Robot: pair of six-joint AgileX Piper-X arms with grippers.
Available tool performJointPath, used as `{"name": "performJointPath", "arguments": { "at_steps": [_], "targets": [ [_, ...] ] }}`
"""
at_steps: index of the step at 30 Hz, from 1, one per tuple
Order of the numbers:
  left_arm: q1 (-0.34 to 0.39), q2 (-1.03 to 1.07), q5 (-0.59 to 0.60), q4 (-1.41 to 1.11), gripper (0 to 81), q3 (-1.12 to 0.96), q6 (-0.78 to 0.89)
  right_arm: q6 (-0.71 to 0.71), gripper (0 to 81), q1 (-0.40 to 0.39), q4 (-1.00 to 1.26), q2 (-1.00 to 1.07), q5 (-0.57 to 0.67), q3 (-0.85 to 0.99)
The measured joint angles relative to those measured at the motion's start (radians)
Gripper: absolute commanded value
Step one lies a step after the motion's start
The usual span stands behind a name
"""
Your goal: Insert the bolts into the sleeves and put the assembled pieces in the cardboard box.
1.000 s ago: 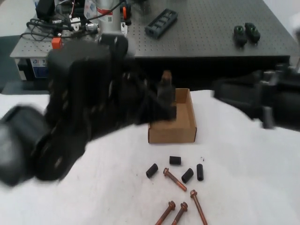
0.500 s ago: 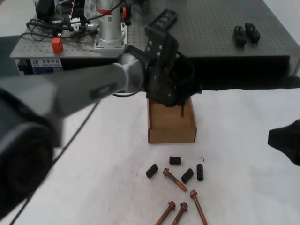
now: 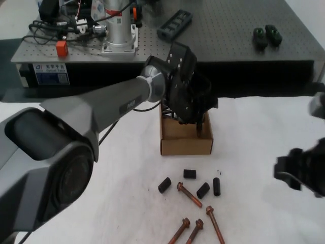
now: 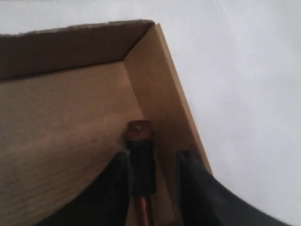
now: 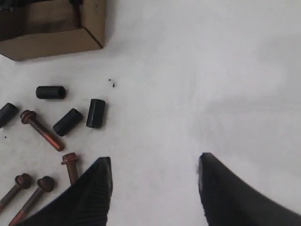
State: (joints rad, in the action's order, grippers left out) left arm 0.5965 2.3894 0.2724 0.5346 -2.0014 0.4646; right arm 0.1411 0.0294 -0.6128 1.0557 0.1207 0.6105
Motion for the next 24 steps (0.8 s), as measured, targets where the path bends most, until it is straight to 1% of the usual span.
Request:
{"name": "performJointPath", "arguments": {
  "at_steps": [1, 4, 5, 7, 9, 10, 11, 12, 14, 16, 17, 20, 21, 22, 24],
  "targets": [
    [-0.005, -0.004, 0.018, 0.022, 27.6, -0.003, 0.000, 0.005, 38.4, -0.018, 0.025, 0.048, 0.000, 0.008],
    [-0.021, -0.055, 0.012, 0.094, 27.6, -0.003, -0.021, 0.015, 37.0, -0.110, 0.075, 0.277, 0.000, 0.070],
    [-0.026, -0.082, -0.014, 0.117, 27.6, -0.003, -0.047, 0.015, 37.0, -0.128, 0.083, 0.321, -0.011, 0.131],
    [-0.033, -0.112, -0.048, 0.139, 27.6, -0.003, -0.076, 0.015, 37.0, -0.158, 0.085, 0.408, -0.022, 0.179],
    [-0.040, -0.175, -0.124, 0.175, 27.6, -0.003, -0.137, 0.015, 37.0, -0.190, 0.085, 0.512, -0.030, 0.241],
    [-0.044, -0.205, -0.160, 0.189, 27.6, 0.002, -0.169, 0.015, 37.0, -0.192, 0.085, 0.518, -0.030, 0.245],
    [-0.044, -0.212, -0.168, 0.192, 27.6, 0.002, -0.169, 0.015, 37.0, -0.200, 0.085, 0.543, -0.031, 0.260],
    [-0.048, -0.244, -0.198, 0.201, 27.5, 0.012, -0.197, 0.015, 37.0, -0.215, 0.088, 0.593, -0.033, 0.293],
    [-0.053, -0.325, -0.251, 0.209, 26.0, 0.054, -0.243, 0.015, 37.0, -0.221, 0.088, 0.617, -0.033, 0.308],
    [-0.054, -0.401, -0.272, 0.201, 23.2, 0.123, -0.267, 0.015, 37.0, -0.230, 0.088, 0.643, -0.033, 0.324],
    [-0.054, -0.408, -0.272, 0.201, 22.3, 0.130, -0.269, 0.015, 37.0, -0.234, 0.088, 0.658, -0.035, 0.332],
    [-0.054, -0.495, -0.272, 0.169, 22.2, 0.252, -0.276, 0.011, 36.5, -0.245, 0.083, 0.696, -0.045, 0.349],
    [-0.054, -0.519, -0.272, 0.160, 22.2, 0.302, -0.281, 0.006, 35.3, -0.247, 0.081, 0.705, -0.051, 0.351],
    [-0.054, -0.524, -0.272, 0.157, 22.2, 0.302, -0.281, 0.000, 33.3, -0.247, 0.077, 0.712, -0.059, 0.353],
    [-0.054, -0.572, -0.279, 0.135, 22.2, 0.402, -0.287, -0.007, 28.8, -0.247, 0.074, 0.717, -0.064, 0.353]
  ]
}}
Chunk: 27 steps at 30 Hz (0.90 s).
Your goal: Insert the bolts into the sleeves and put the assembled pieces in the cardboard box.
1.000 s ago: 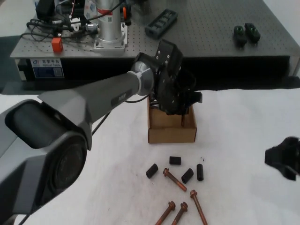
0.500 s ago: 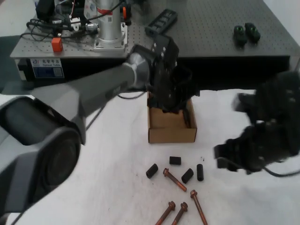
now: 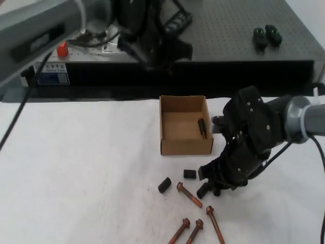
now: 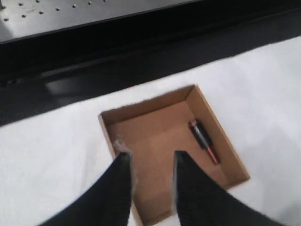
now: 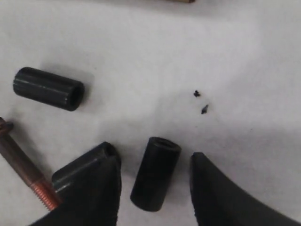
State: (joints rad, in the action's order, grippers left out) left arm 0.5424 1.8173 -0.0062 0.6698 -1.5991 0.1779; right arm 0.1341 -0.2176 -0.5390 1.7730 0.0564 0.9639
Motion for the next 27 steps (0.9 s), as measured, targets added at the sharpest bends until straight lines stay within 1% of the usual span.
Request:
{"name": "performJointPath", "arguments": {
  "at_steps": [1, 3, 5, 7, 9, 10, 11, 14, 17, 19, 20, 21, 22, 23, 24, 26, 27],
  "targets": [
    [0.000, -0.005, 0.000, 0.000, 22.2, 0.000, 0.000, -0.006, 27.2, 0.000, -0.003, 0.005, -0.007, -0.001],
    [0.000, -0.048, 0.000, -0.009, 22.2, 0.081, -0.001, -0.021, 24.4, 0.000, -0.003, 0.014, -0.018, 0.003],
    [0.000, -0.067, 0.000, -0.012, 22.2, 0.118, -0.001, -0.028, 20.7, 0.000, -0.007, 0.016, -0.021, 0.004],
    [0.000, -0.087, 0.000, -0.016, 22.2, 0.153, -0.001, -0.038, 14.0, 0.000, -0.011, 0.019, -0.024, 0.006],
    [0.000, -0.119, 0.013, -0.016, 22.2, 0.207, -0.001, -0.059, 3.7, 0.000, -0.015, 0.021, -0.028, 0.006],
    [0.000, -0.132, 0.036, -0.016, 22.2, 0.233, -0.001, -0.071, 2.4, 0.000, -0.014, 0.021, -0.027, 0.006],
    [0.000, -0.141, 0.060, -0.016, 22.2, 0.255, -0.001, -0.071, 5.9, 0.000, -0.014, 0.021, -0.027, 0.006],
    [0.012, -0.149, 0.163, -0.016, 23.6, 0.303, -0.001, -0.106, 5.9, 0.000, -0.018, 0.021, -0.027, 0.007],
    [0.039, -0.145, 0.242, -0.006, 29.7, 0.337, -0.017, -0.123, 5.9, 0.005, -0.024, 0.012, -0.027, 0.007],
    [0.070, -0.139, 0.262, 0.016, 32.6, 0.346, -0.062, -0.134, 5.9, 0.018, -0.046, -0.010, -0.024, 0.007],
    [0.103, -0.127, 0.267, 0.026, 33.2, 0.347, -0.077, -0.145, 5.9, 0.027, -0.058, -0.032, -0.023, 0.002],
    [0.121, -0.119, 0.272, 0.029, 33.3, 0.347, -0.089, -0.153, 5.9, 0.039, -0.074, -0.061, -0.022, -0.010],
    [0.157, -0.093, 0.275, 0.034, 33.2, 0.347, -0.100, -0.160, 5.9, 0.063, -0.103, -0.129, -0.022, -0.042],
    [0.174, -0.077, 0.278, 0.040, 33.2, 0.347, -0.122, -0.161, 5.9, 0.077, -0.114, -0.173, -0.022, -0.062],
    [0.200, -0.043, 0.281, 0.052, 33.2, 0.347, -0.136, -0.160, 5.9, 0.104, -0.124, -0.261, -0.022, -0.082],
    [0.230, 0.009, 0.281, 0.068, 32.8, 0.347, -0.162, -0.160, 5.9, 0.117, -0.145, -0.308, -0.013, -0.147],
    [0.232, 0.012, 0.281, 0.068, 32.3, 0.347, -0.171, -0.160, 5.9, 0.130, -0.152, -0.356, -0.010, -0.172]
  ]
}}
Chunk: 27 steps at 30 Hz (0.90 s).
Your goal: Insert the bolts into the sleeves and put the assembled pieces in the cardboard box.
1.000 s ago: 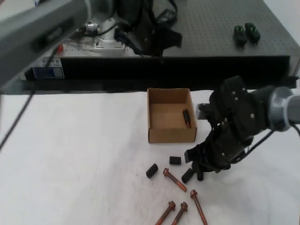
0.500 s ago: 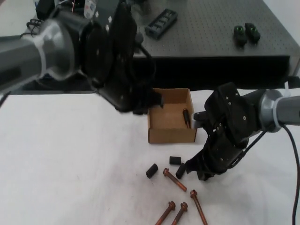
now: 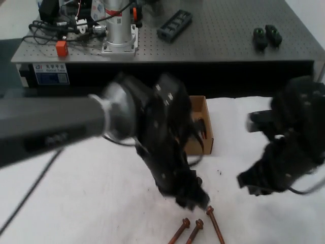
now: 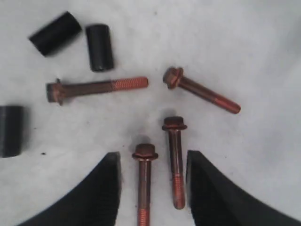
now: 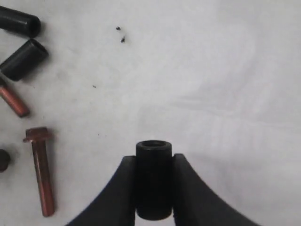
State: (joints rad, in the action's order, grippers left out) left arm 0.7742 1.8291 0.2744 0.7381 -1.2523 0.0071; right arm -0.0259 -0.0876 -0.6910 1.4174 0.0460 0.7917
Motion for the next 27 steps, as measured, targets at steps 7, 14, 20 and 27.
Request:
{"name": "performJointPath", "arguments": {
  "at_steps": [7, 14, 20, 27],
  "targets": [
    [0.020, 0.091, -0.013, 0.044, 28.4, 0.000, -0.041, 0.015, 5.9, 0.040, -0.110, -0.305, 0.007, -0.159],
    [0.020, 0.112, -0.017, 0.052, 25.3, -0.004, -0.061, 0.055, 5.9, 0.040, -0.114, -0.478, 0.008, -0.183],
    [0.018, 0.123, -0.029, 0.052, 0.2, -0.011, -0.069, 0.070, 5.9, 0.040, -0.136, -0.574, 0.070, -0.183],
    [0.012, 0.096, -0.025, 0.030, 0.7, -0.009, -0.051, 0.060, 5.9, 0.040, -0.155, -0.637, 0.295, -0.228]
  ]
}}
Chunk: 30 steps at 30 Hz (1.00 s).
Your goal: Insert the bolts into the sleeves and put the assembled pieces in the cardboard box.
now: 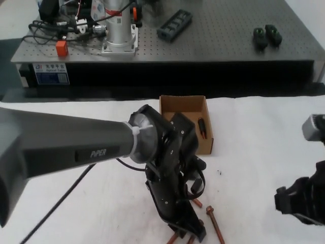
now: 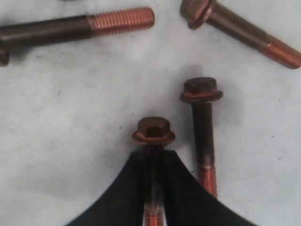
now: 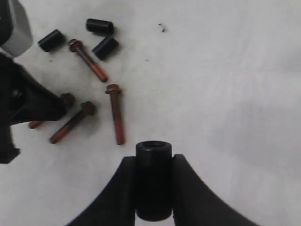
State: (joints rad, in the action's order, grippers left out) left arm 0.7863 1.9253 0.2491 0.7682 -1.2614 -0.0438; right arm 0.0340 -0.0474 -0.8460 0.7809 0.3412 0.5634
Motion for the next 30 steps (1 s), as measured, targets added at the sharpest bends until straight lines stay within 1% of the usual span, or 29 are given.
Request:
{"name": "performJointPath", "arguments": {
  "at_steps": [1, 2, 4, 5, 8, 9, 10, 11, 12, 13, 14, 15, 16, 17, 18, 19, 24, 30],
  "targets": [
    [-0.002, -0.026, 0.003, -0.020, 0.7, 0.012, 0.019, -0.002, 5.9, 0.000, 0.000, -0.002, 0.000, -0.004],
    [-0.002, -0.026, 0.004, -0.020, 0.7, 0.012, 0.044, -0.005, 5.9, -0.002, 0.011, -0.011, 0.068, -0.022],
    [-0.011, -0.115, 0.004, -0.090, 0.7, 0.053, 0.069, -0.006, 5.9, -0.018, 0.045, -0.026, 0.183, -0.069],
    [-0.017, -0.178, 0.009, -0.158, 0.7, 0.087, 0.102, 0.005, 5.9, -0.032, 0.073, -0.028, 0.231, -0.092],
    [-0.039, -0.366, 0.058, -0.415, 0.7, 0.204, 0.228, 0.066, 5.9, -0.092, 0.215, -0.028, 0.293, -0.143],
    [-0.052, -0.460, 0.115, -0.493, 0.7, 0.247, 0.337, 0.090, 5.9, -0.113, 0.266, -0.028, 0.302, -0.154],
    [-0.054, -0.501, 0.141, -0.587, 0.7, 0.290, 0.390, 0.095, 5.9, -0.118, 0.278, -0.028, 0.304, -0.156],
    [-0.055, -0.558, 0.158, -0.668, 0.7, 0.331, 0.434, 0.120, 5.9, -0.141, 0.334, -0.028, 0.309, -0.164],
    [-0.055, -0.573, 0.194, -0.854, 0.7, 0.427, 0.528, 0.153, 5.9, -0.169, 0.401, -0.025, 0.314, -0.169],
    [-0.055, -0.584, 0.219, -0.920, 0.7, 0.463, 0.580, 0.191, 5.9, -0.195, 0.462, -0.020, 0.321, -0.171],
    [-0.055, -0.584, 0.233, -0.944, 0.7, 0.473, 0.605, 0.191, 5.9, -0.216, 0.476, -0.011, 0.321, -0.171],
    [-0.055, -0.584, 0.251, -0.973, 0.7, 0.483, 0.638, 0.227, 5.9, -0.239, 0.538, 0.003, 0.324, -0.171],
    [-0.055, -0.584, 0.259, -0.985, 0.7, 0.484, 0.647, 0.261, 5.9, -0.276, 0.612, 0.039, 0.328, -0.171],
    [-0.055, -0.584, 0.269, -1.000, 0.7, 0.483, 0.654, 0.314, 5.9, -0.291, 0.732, 0.064, 0.328, -0.171],
    [-0.055, -0.584, 0.269, -1.000, 0.7, 0.483, 0.656, 0.335, 5.9, -0.309, 0.788, 0.111, 0.326, -0.169],
    [-0.055, -0.584, 0.272, -1.005, 0.7, 0.483, 0.659, 0.355, 5.9, -0.312, 0.860, 0.130, 0.303, -0.162],
    [-0.055, -0.584, 0.276, -1.021, 0.7, 0.483, 0.669, 0.366, 5.9, -0.313, 0.919, 0.157, 0.199, -0.145],
    [-0.053, -0.584, 0.236, -1.030, 0.7, 0.483, 0.669, 0.366, 5.9, -0.315, 0.946, 0.157, 0.176, -0.142]
  ]
}}
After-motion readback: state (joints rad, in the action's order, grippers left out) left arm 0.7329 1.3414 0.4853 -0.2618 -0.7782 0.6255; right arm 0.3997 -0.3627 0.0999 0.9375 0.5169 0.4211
